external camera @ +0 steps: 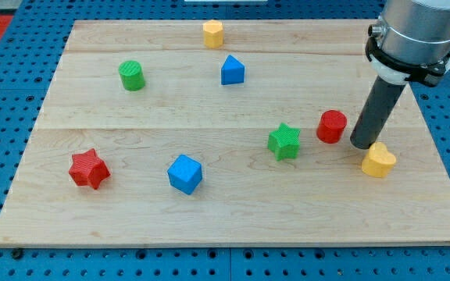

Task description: Place the red circle in between the green star and yellow heart

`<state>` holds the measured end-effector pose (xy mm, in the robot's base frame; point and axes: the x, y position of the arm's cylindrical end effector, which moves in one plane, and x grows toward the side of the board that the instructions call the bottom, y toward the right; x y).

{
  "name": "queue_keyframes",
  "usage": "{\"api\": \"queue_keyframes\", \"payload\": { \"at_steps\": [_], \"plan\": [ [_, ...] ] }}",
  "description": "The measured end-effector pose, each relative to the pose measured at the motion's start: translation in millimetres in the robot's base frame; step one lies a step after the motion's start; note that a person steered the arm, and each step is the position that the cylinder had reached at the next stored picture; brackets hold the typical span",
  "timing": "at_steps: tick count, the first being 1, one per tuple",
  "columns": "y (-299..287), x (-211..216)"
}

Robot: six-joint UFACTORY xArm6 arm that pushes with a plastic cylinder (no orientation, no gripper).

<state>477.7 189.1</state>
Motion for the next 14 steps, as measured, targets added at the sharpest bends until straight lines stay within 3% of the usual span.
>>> {"api": "queue_keyframes", "payload": {
  "at_steps": [1, 2, 3, 4, 6, 7, 8, 9, 12, 14],
  "plan": [
    [0.0, 8.4],
    [9.3, 51.0],
    [12.2, 67.6],
    [12.2, 63.5],
    [3.6, -97.0],
    [-19.9, -133.7],
    [-54.4, -97.4],
    [-54.8, -86.9],
    [-7.7, 2.9],
    [0.0, 20.6]
  ]
}}
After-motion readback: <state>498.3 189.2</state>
